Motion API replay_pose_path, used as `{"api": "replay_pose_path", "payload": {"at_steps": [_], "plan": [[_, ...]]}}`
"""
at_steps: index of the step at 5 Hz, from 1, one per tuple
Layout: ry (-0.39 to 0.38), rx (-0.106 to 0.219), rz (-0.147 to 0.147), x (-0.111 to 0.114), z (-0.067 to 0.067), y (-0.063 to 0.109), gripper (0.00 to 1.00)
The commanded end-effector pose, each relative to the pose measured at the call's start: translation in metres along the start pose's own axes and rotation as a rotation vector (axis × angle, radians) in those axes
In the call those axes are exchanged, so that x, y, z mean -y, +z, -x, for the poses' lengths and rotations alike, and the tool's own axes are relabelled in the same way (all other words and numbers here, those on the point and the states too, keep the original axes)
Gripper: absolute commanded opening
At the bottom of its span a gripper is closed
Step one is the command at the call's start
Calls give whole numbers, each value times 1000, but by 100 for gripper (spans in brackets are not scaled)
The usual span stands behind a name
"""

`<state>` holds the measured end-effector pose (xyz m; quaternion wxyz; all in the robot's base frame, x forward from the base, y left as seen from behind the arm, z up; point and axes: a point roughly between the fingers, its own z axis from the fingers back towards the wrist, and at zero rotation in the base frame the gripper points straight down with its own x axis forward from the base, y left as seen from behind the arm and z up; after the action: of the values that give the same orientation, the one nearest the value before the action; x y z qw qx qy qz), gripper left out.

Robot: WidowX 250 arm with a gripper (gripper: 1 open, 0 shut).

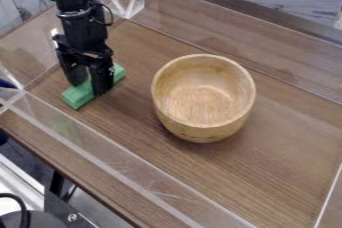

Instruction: Put the green block in the brown bowl

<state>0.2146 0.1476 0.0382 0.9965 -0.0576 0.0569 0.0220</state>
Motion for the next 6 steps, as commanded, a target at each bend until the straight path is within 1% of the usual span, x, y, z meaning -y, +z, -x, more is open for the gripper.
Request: {"api": "replay_pose_path", "payload": {"at_steps": [1,2,3,5,6], "plan": [[6,23,-19,-7,-6,3,0],[5,26,-19,-6,-7,3,0],[-1,44,-14,-1,-11,15,0],[-15,84,-4,10,-19,42,0],[-27,117,-2,21,-29,67,0]]}}
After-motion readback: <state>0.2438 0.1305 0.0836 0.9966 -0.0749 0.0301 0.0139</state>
